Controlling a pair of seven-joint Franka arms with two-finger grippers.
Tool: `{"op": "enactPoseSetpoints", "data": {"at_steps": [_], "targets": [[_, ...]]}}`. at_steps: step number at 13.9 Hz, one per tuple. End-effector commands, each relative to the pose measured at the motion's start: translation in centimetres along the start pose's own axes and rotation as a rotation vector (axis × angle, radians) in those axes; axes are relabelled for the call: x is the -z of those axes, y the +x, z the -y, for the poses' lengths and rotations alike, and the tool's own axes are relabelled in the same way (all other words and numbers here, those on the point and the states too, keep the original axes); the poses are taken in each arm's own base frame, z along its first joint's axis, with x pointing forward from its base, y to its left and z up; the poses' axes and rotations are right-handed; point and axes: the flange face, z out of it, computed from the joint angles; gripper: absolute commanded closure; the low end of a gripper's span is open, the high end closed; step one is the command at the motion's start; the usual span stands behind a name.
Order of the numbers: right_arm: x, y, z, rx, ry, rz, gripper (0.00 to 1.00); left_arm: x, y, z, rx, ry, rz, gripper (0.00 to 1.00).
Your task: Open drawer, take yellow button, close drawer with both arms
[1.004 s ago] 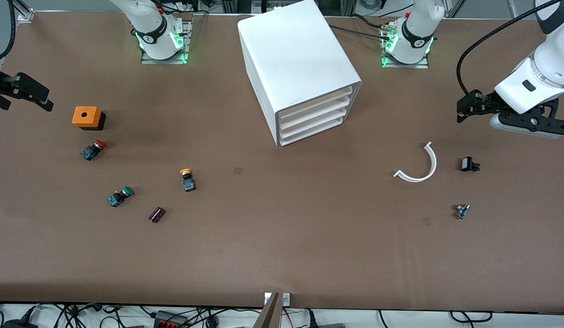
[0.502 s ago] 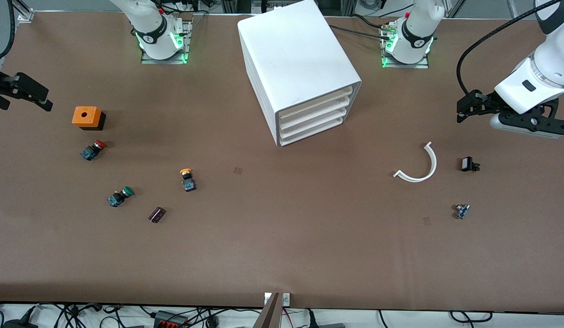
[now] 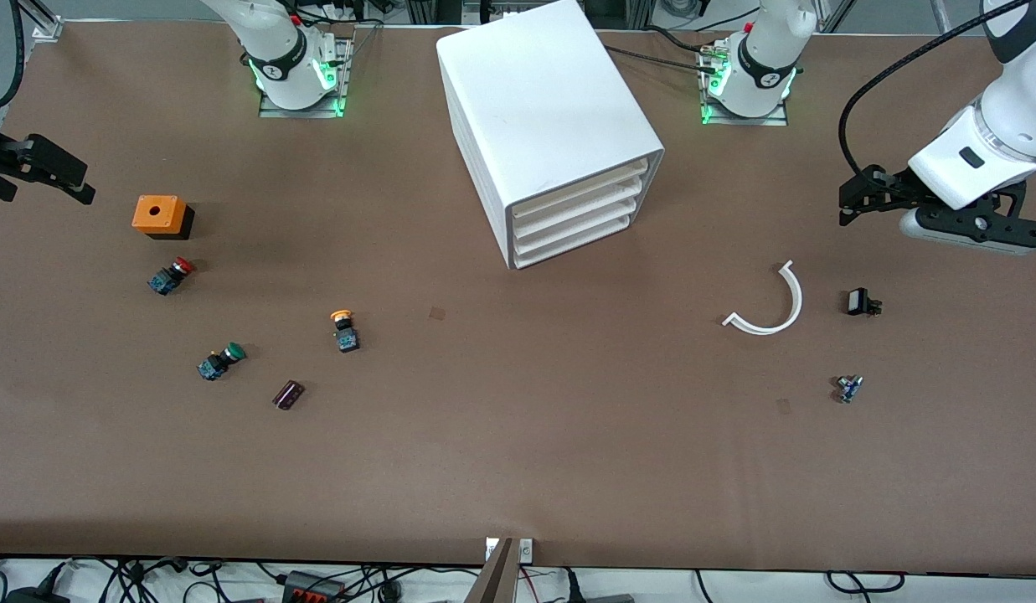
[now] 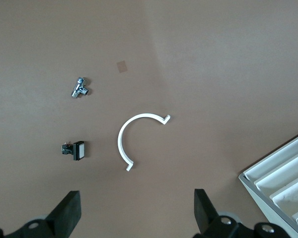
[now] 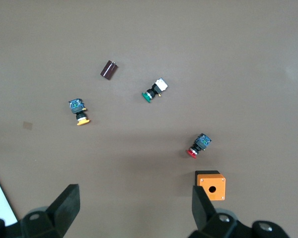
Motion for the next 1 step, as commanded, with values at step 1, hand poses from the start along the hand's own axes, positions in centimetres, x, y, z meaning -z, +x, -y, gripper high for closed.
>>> {"op": "enactPoseSetpoints", "data": {"at_steps": [1], "targets": [[0.16, -0.35, -0.36, 0.014, -0.012, 0.007, 0.00, 1.01, -0.41, -0.28, -0.004, -0.004, -0.005, 0.00]]}}
